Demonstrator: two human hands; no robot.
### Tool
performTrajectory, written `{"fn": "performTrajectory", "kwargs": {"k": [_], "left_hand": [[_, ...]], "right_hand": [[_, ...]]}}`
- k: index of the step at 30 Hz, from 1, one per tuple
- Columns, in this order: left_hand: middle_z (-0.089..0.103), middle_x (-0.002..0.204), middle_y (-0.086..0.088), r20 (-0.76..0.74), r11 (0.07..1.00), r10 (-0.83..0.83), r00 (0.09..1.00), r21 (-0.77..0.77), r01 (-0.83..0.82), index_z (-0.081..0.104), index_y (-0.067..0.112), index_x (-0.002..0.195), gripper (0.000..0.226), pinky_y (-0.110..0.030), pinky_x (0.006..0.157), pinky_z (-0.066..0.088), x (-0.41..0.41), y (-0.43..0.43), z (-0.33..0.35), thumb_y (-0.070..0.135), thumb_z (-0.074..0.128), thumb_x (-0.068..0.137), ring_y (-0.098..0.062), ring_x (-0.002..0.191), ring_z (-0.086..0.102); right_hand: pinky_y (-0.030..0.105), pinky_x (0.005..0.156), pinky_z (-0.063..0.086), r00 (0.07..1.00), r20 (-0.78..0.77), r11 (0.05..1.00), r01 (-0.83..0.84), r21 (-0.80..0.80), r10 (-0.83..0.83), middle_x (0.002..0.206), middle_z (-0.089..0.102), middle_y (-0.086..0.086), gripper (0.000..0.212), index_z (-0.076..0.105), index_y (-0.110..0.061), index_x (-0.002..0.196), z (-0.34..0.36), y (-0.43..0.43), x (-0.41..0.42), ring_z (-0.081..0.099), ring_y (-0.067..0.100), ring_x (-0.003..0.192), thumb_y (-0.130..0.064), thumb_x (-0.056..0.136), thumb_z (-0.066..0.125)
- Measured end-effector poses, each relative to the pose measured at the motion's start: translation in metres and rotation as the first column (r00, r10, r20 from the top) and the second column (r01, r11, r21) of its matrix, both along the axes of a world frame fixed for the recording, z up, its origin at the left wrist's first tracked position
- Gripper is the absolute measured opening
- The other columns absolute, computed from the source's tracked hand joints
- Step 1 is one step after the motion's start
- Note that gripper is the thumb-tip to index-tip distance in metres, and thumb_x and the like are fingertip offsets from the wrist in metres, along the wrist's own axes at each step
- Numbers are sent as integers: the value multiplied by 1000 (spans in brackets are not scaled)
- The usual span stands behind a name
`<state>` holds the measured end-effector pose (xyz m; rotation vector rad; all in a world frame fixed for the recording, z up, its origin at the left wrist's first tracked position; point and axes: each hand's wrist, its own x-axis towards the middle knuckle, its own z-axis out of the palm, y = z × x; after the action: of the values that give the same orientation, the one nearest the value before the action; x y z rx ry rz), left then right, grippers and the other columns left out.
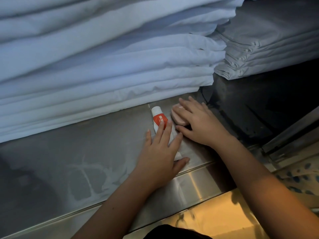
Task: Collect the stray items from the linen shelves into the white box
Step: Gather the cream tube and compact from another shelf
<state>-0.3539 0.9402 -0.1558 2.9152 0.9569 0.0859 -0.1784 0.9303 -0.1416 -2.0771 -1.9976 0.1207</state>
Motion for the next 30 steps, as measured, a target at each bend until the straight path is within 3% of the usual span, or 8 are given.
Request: {"fn": "performTrajectory", "kwargs": {"k": [4, 10, 15, 23, 25, 28, 30], "left_hand": [[-27, 150, -10, -24, 1000, 0, 1000, -25, 0, 6, 20, 149, 72, -44, 110, -11, -1, 1, -3, 60, 21, 91, -24, 140, -23], [-22, 153, -10, 17, 997, -30, 999, -66, 31, 9, 19, 149, 70, -42, 112, -9, -7, -3, -3, 57, 25, 92, -22, 140, -23], [-19, 155, -8, 55, 995, -72, 996, -71, 76, 11, 20, 148, 72, -36, 109, -12, -13, -11, -3, 59, 26, 90, -20, 140, -22], [-6, 157, -5, 129, 983, -135, 982, -107, 149, 24, 21, 146, 67, -32, 111, -3, -28, -26, 0, 58, 31, 90, -16, 142, -12], [5, 157, -9, 111, 983, -157, 981, -76, 166, 31, 19, 143, 67, -36, 111, 5, -31, -34, 1, 58, 35, 90, -21, 143, -1], [36, 145, -19, 126, 979, -204, 971, 30, 202, 52, 12, 130, 58, -44, 102, 32, -36, -44, 2, 47, 58, 83, -34, 134, 33], [44, 140, -21, 165, 975, -224, 961, 56, 217, 58, 11, 123, 53, -47, 97, 40, -37, -48, 0, 38, 68, 79, -37, 128, 42]], "right_hand": [[48, 112, 19, 1000, -13, 1000, 8, -5, -8, 152, 23, 1, 58, 29, -26, 143, -4, 2, -2, 10, 22, 142, -39, 91, 50], [47, 105, 31, 1000, 3, 998, 24, 54, -24, 141, 38, 8, 55, 41, -20, 137, -6, -17, -8, 25, 27, 135, -35, 87, 56], [45, 105, 32, 998, 1, 996, 64, 58, -64, 139, 38, 8, 56, 40, -22, 138, -7, -37, -14, 26, 26, 133, -37, 87, 55], [42, 107, 26, 991, 21, 990, 128, 53, -129, 142, 34, 7, 58, 34, -27, 141, -13, -68, -31, 21, 24, 135, -42, 87, 52], [42, 108, 24, 989, 13, 988, 146, 48, -146, 144, 33, 7, 59, 33, -28, 141, -13, -75, -34, 19, 24, 136, -43, 87, 51], [43, 109, 23, 985, 13, 985, 171, 28, -172, 146, 30, 5, 60, 31, -30, 142, -13, -85, -39, 16, 23, 138, -45, 88, 50], [43, 109, 21, 982, 12, 982, 187, 8, -187, 148, 27, 4, 60, 29, -31, 143, -13, -91, -41, 13, 23, 139, -46, 88, 49]]}}
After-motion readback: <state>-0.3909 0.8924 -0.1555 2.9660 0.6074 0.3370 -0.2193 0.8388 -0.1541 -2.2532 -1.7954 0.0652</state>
